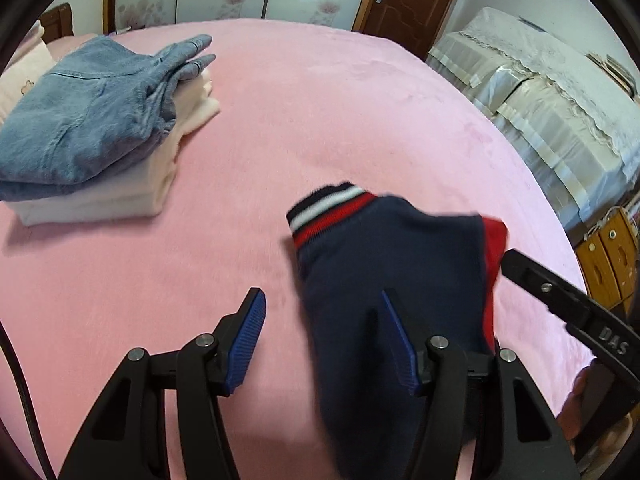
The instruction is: Fold large clothes
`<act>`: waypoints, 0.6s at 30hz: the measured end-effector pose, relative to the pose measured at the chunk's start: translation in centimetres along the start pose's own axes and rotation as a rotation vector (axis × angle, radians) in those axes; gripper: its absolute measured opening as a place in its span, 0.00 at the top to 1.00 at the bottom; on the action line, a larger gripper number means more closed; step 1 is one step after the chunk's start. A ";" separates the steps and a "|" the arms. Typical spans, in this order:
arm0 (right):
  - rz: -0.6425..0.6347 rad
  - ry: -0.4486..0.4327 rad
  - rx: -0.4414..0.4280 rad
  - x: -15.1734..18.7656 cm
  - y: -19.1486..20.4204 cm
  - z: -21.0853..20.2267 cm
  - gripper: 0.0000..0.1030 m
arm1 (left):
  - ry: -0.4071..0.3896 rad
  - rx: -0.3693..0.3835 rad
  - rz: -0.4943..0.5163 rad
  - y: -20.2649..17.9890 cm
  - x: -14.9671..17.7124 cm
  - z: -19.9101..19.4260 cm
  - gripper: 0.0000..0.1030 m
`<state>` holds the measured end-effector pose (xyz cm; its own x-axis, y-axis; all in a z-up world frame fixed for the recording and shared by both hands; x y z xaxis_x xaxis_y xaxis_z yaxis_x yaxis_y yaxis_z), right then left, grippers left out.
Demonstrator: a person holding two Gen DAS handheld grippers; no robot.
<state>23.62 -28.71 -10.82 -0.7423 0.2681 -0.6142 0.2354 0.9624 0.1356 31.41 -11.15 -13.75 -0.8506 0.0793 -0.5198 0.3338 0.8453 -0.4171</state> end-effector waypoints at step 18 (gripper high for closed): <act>0.122 0.216 0.036 2.0 -2.9 9.5 0.87 | 0.058 0.021 -0.029 0.3 -1.3 6.8 0.47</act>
<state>27.35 -31.40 -19.83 -0.8229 0.3895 -0.4138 0.3513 0.9210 0.1684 35.38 -14.62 -18.24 -0.8818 0.0860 -0.4638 0.3166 0.8367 -0.4469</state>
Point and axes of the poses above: each gripper's, at about its wrist camera, not at the fingertips, and z roughly the way its jaws point, y to its left, x to its underside, the point moved 5 cm from there along z, roughly the way its jaws point, and after that the axes turned 13 degrees about x, right-handed, at the moved point
